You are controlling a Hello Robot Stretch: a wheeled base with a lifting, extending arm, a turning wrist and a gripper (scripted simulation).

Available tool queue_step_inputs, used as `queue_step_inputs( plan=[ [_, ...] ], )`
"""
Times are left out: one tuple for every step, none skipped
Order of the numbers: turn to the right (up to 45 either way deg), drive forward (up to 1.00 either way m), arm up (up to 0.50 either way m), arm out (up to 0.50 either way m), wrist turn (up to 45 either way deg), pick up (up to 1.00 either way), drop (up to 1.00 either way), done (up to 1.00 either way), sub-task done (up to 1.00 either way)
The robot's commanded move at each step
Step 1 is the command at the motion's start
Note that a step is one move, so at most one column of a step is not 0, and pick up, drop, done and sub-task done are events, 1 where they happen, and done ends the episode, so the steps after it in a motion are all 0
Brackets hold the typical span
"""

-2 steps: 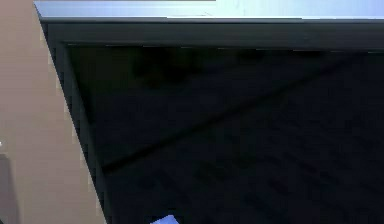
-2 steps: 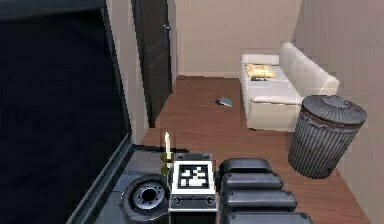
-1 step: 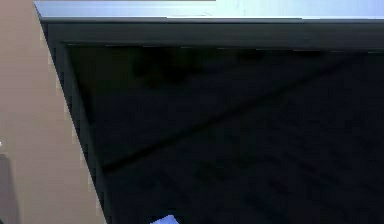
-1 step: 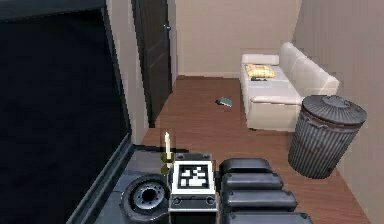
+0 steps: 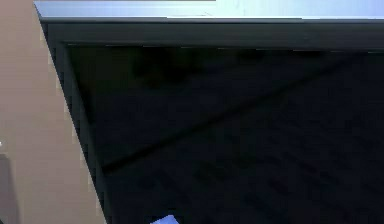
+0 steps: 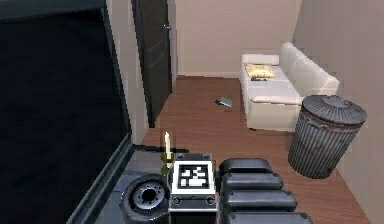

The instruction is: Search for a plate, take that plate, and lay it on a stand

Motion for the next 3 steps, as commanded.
queue_step_inputs(
  plan=[
    [0.0,0.00,0.00,0.08,0.0,0.00,0.00,0.00,0.00],
    [0.0,0.00,0.00,0.00,39.0,0.00,0.00,0.00,0.00],
    [0.0,0.00,0.00,0.00,39.0,0.00,0.00,0.00,0.00]
  ],
)
